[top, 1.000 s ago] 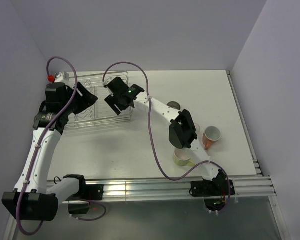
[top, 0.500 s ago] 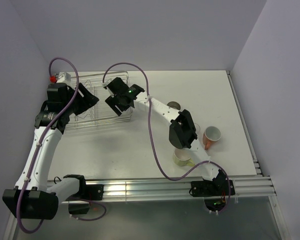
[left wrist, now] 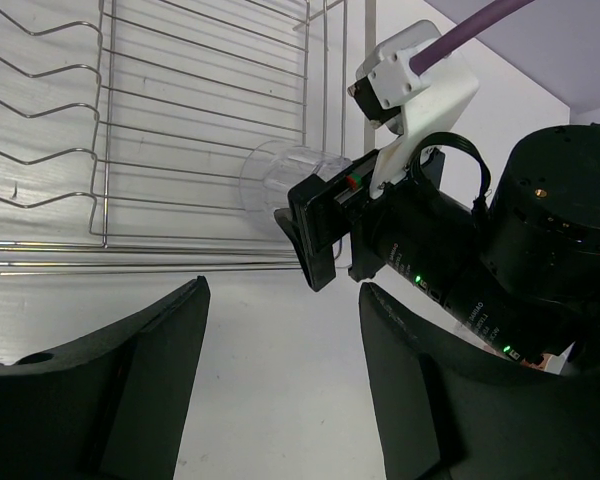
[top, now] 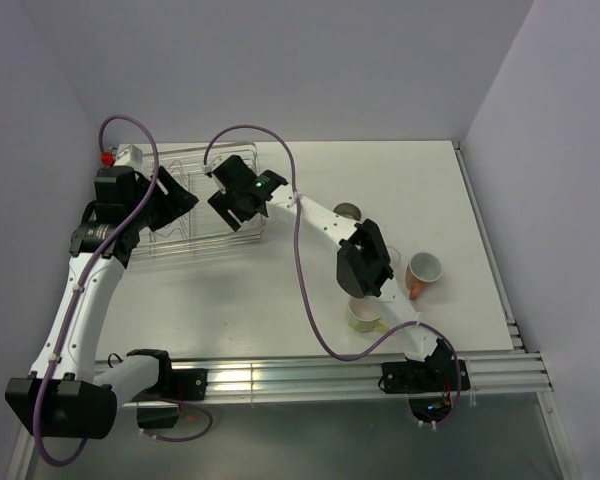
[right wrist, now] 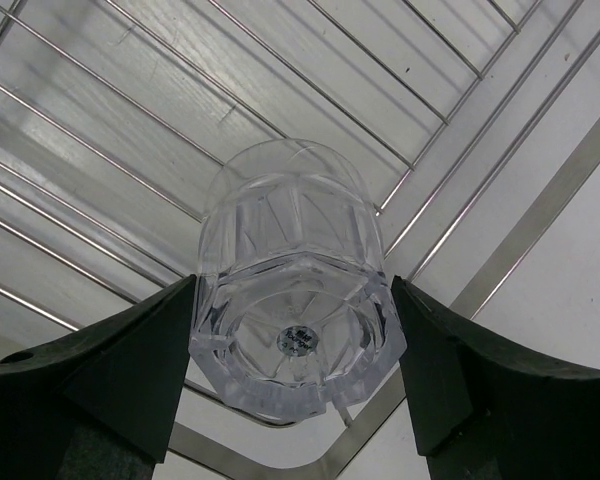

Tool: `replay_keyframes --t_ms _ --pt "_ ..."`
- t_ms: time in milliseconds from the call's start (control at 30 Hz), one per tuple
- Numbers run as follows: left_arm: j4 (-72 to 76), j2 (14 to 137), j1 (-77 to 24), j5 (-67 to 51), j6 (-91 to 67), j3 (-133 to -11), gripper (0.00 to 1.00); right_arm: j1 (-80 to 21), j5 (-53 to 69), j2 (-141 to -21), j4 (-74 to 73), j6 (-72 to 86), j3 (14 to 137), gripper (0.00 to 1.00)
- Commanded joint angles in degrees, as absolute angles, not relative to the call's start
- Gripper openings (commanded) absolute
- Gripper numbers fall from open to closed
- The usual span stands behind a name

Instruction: Load the cups into the dish rack

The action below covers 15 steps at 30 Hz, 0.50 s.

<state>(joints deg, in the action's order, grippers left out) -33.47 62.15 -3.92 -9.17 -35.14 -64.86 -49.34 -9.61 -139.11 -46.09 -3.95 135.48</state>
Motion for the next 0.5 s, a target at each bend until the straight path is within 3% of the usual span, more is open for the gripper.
replay_keyframes --t_ms 0,467 --pt "-31.29 62.05 -3.78 -9.58 -33.93 -64.25 0.68 -49.92 -10.46 -140.01 -43.59 -4.31 135.97 0.82" --pt "-31.03 62.05 -3.78 -9.58 -33.93 -63.81 0.68 -50.01 -10.64 -138.16 -41.4 -3.78 134.47 0.9"
